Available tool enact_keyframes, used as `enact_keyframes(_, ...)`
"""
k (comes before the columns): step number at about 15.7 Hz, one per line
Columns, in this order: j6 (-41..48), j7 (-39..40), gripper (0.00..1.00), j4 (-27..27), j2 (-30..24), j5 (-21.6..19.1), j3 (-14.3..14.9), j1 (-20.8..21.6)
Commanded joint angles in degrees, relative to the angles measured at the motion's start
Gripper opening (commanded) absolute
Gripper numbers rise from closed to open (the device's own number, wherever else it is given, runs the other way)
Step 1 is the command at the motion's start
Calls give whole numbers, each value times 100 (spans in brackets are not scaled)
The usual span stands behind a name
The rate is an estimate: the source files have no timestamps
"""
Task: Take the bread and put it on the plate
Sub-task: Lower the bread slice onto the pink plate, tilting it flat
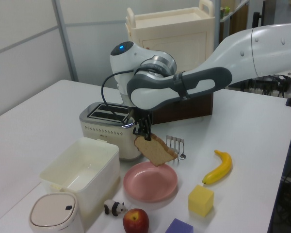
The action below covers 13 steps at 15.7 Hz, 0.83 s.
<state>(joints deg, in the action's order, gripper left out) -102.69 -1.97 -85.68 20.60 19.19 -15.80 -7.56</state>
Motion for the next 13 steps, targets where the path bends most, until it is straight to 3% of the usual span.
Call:
enact_keyframes(1,-278,-453,0,-116,-30,278,15,8)
enact_keyframes(5,-313,-953,0,-133,-30,655,6,79)
enact_keyframes(13,-322,-937,0,-388,-30,691,-72,140)
